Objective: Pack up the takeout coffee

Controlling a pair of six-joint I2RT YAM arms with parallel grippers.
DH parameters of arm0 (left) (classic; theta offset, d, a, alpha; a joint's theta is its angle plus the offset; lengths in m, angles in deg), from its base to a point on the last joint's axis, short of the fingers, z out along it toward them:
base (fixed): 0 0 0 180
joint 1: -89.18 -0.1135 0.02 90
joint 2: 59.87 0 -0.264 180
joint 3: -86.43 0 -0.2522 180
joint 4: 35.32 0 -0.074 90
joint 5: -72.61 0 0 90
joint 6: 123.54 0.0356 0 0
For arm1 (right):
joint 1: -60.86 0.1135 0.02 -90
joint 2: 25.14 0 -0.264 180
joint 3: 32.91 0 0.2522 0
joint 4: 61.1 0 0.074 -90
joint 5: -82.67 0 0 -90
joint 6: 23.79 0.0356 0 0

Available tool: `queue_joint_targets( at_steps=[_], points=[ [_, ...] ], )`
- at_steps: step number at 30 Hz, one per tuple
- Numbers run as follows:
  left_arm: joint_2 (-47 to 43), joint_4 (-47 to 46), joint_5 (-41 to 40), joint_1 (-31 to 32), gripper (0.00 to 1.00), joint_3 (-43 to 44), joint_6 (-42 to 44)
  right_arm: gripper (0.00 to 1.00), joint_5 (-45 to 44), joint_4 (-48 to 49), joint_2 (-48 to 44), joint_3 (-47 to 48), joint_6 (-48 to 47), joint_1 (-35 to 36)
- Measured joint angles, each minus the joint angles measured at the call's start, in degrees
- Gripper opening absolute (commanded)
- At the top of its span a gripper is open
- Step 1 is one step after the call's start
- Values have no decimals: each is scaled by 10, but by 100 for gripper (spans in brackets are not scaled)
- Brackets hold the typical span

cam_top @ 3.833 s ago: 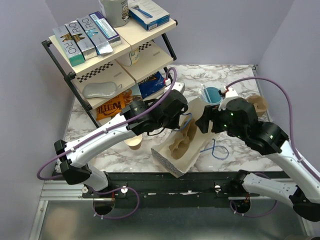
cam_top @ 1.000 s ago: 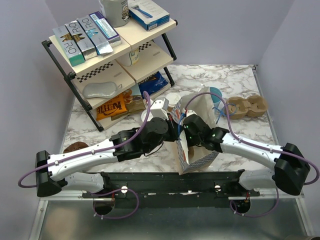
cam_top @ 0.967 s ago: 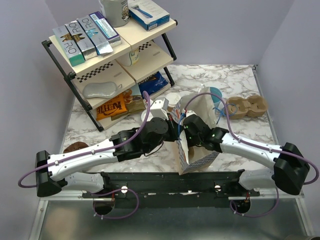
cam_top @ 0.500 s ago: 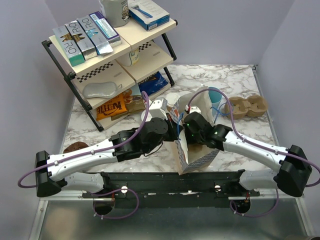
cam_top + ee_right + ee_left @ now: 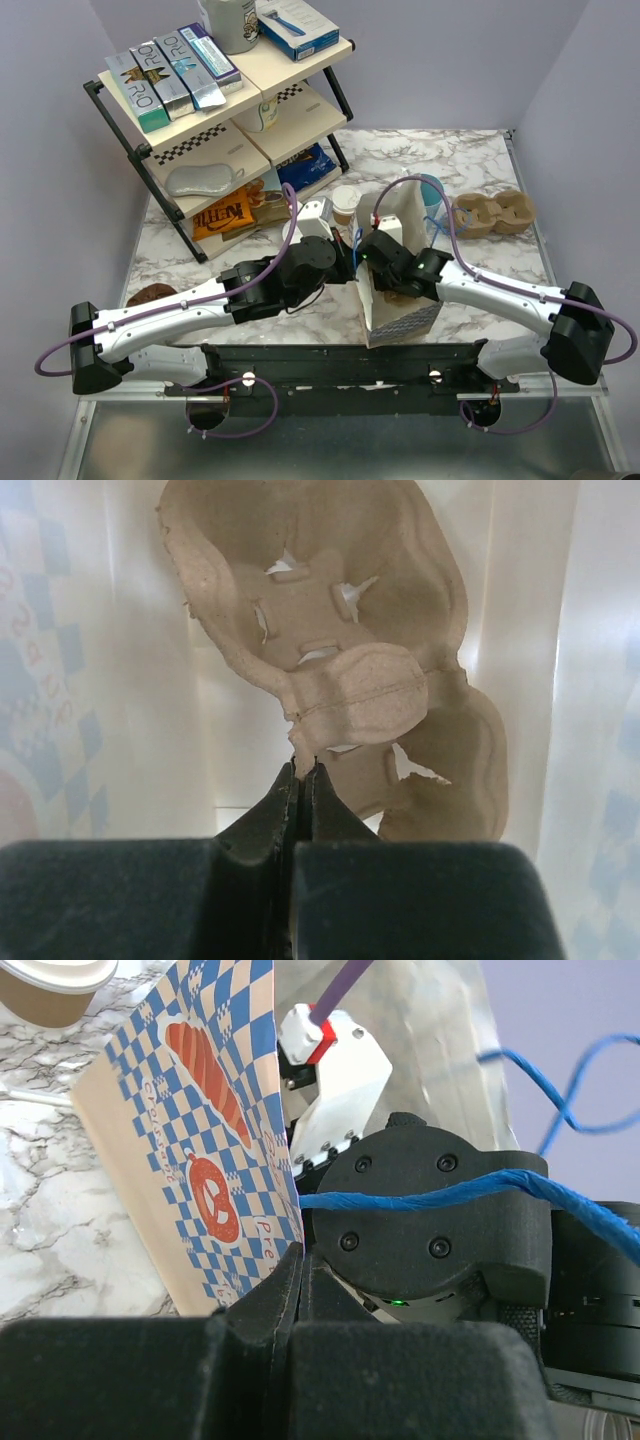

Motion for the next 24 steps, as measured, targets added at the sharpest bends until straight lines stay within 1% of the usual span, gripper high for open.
queue_joint_targets(
  at_steps=[1, 2, 6, 7, 8, 9, 10, 11, 14, 17, 24],
  points=[
    [0, 2, 0, 0, 0, 0, 0, 28, 14, 14, 0, -8, -1, 0],
    [0, 4, 0, 0, 0, 0, 0, 39, 27, 27, 0, -14, -1, 0],
    [0, 10, 0, 0, 0, 0, -2, 44, 68, 53, 0, -25, -1, 0],
    [0, 10, 0, 0, 0, 0, -3, 47, 77, 57, -1, -25, -2, 0],
    [0, 10, 0, 0, 0, -1, -4, 55, 86, 60, -6, -25, -3, 1],
    [0, 10, 0, 0, 0, -1, -6, 58, 93, 61, -14, -25, -4, 1],
    [-1, 10, 0, 0, 0, -2, -7, 63, 102, 62, -27, -25, -6, 1],
    [-2, 10, 0, 0, 0, -4, -8, 74, 107, 62, -40, -23, -9, 1],
    [-9, 8, 0, 0, 0, -7, -10, 80, 122, 59, -85, -12, -13, 0],
    [-17, 10, 0, -1, 0, -9, -9, 85, 128, 56, -132, 6, -20, 0],
    [-25, 2, 0, -1, 0, -22, 21, 89, 130, 59, -219, 37, -42, 0]
  ],
)
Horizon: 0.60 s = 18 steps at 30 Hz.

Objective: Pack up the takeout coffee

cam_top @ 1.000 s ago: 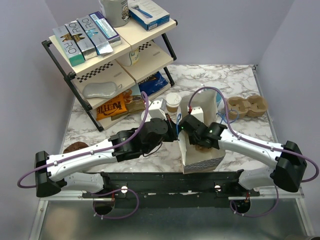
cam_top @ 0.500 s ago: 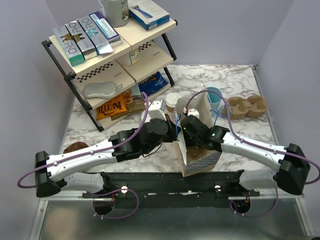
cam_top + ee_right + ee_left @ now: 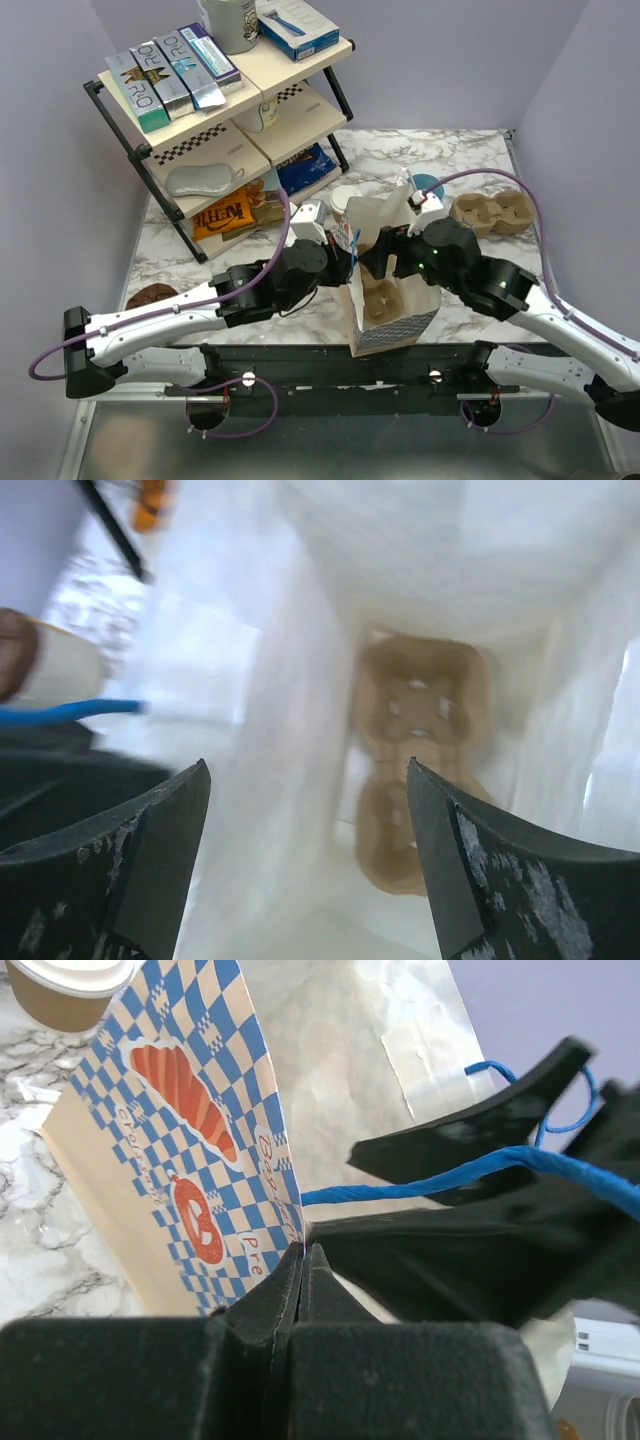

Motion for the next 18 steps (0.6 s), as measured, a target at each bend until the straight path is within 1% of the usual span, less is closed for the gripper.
queue_joint_targets(
  at_steps=[5, 11, 18],
  points=[
    [-16, -20, 9, 0, 0, -16, 46, 92, 3, 39, -57, 13, -31, 1],
    [-25, -54, 39, 0, 0, -19, 131, 92, 2, 105, -134, 15, -93, 1],
    [-50, -83, 82, 0, 0, -23, 243, 92, -49, 158, -225, 7, -190, 1]
  ],
)
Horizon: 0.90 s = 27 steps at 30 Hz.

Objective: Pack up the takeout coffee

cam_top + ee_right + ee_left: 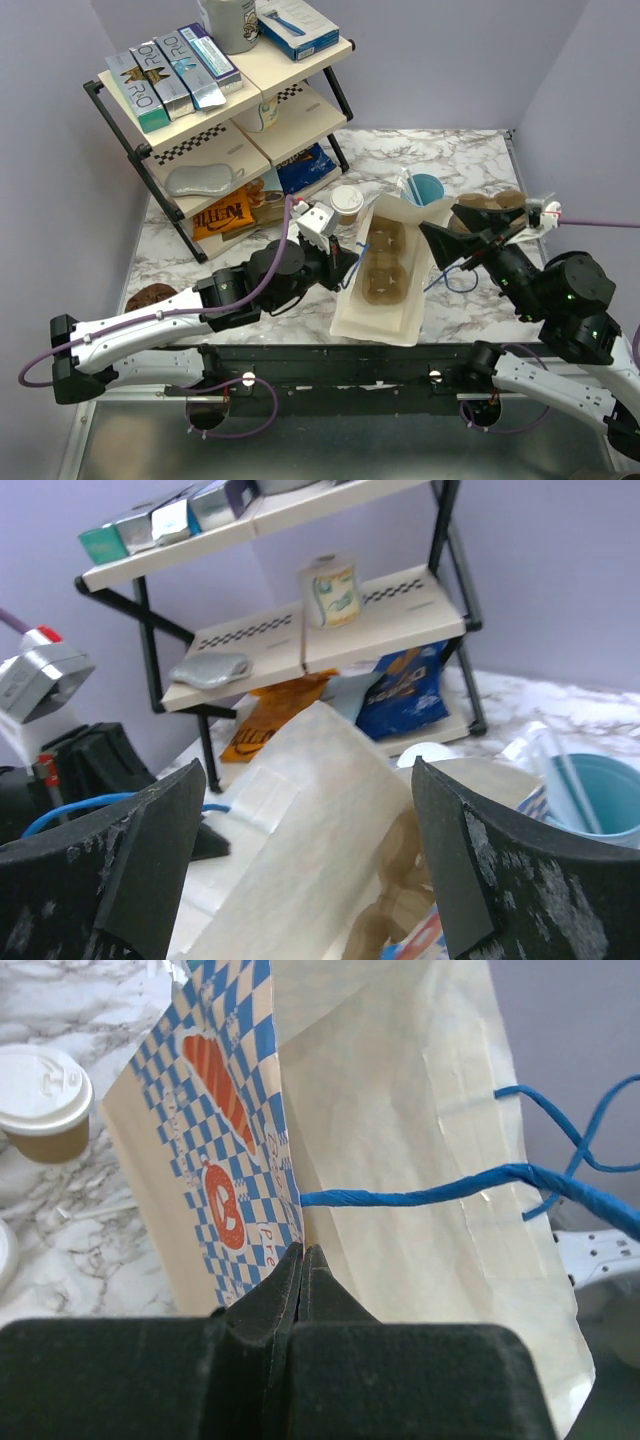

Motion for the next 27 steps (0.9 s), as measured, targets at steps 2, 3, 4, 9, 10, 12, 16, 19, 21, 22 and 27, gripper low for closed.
queue_joint_targets(
  at_steps=[2, 3, 4, 9, 10, 12, 16, 19, 21, 22, 27],
  points=[
    [-4, -1, 12, 0, 0, 0, 37, 92, -17, 3, -21, -9, -22, 0],
    [-4, -1, 16, 0, 0, 0, 52, 93, -27, 3, -30, -14, -29, 0],
    [-4, 0, 22, 0, 0, 2, 64, 93, -35, 3, -39, -19, -35, 0],
    [-3, 10, 48, 0, 0, 20, 126, 92, -66, 2, -82, -38, -55, 0],
    [-3, 12, 52, 0, 0, 24, 133, 92, -71, 1, -90, -39, -56, 0],
    [-3, 15, 55, 0, 0, 29, 143, 92, -78, 1, -101, -39, -58, 0],
    [3, 21, 57, 0, 0, 39, 152, 93, -91, -7, -110, -39, -58, 0],
    [9, 33, 57, 0, 0, 49, 152, 95, -99, -26, -109, -36, -54, 0],
    [15, 51, 57, 0, 0, 60, 148, 96, -103, -41, -103, -28, -47, 0],
    [20, 65, 57, 0, 0, 70, 142, 95, -104, -52, -97, -18, -44, 0],
    [54, 125, 56, 0, 0, 133, 101, 91, -68, -119, -25, 67, -38, 0]
  ],
)
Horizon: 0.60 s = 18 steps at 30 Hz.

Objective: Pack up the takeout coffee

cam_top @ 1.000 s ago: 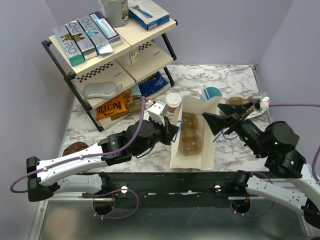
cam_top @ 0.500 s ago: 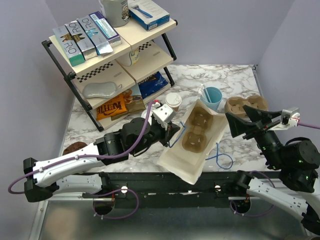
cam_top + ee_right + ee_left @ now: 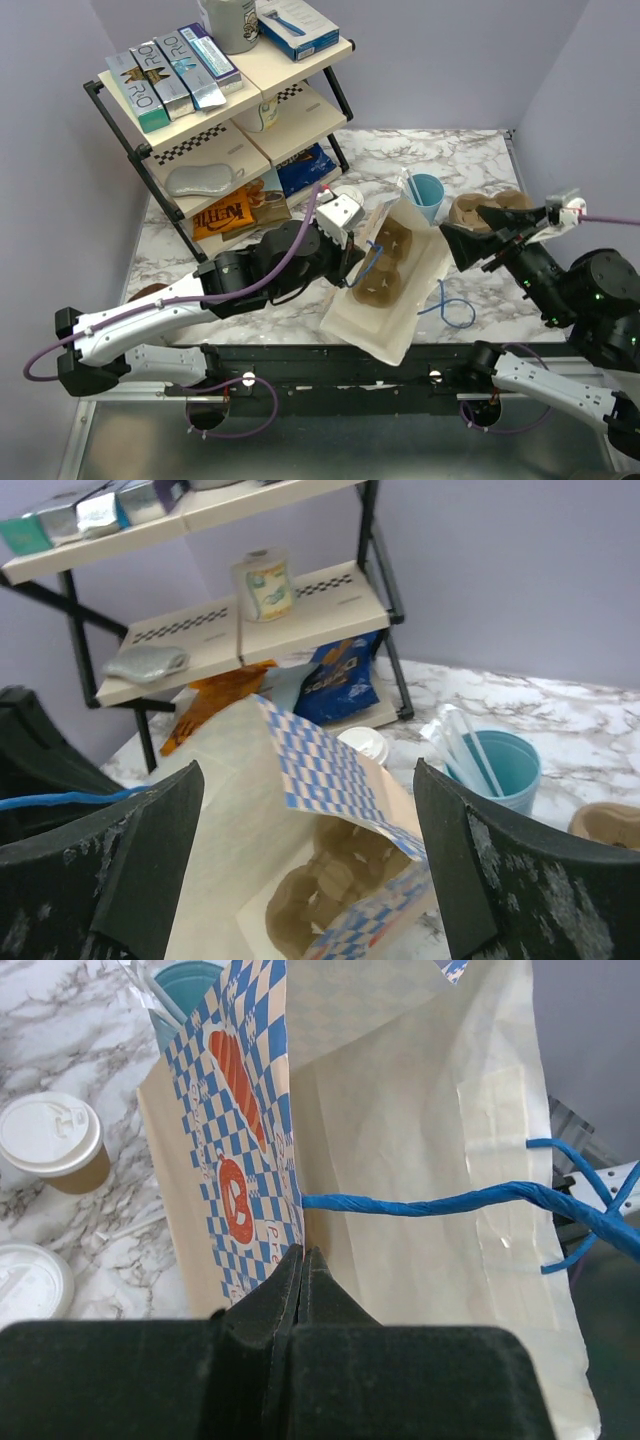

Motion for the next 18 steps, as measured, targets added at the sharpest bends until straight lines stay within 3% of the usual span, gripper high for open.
queue_joint_targets(
  at_steps=[7, 13, 18],
  points=[
    [67, 64, -1, -20, 0, 49, -69, 89, 141, -141, 200, 169, -24, 0],
    [92, 89, 14, -82, 0, 53, -129, 87, 176, -264, 317, 175, -6, 0],
    [92, 93, 31, -102, 0, 52, -170, 79, 178, -302, 330, 174, 25, 0]
  ],
)
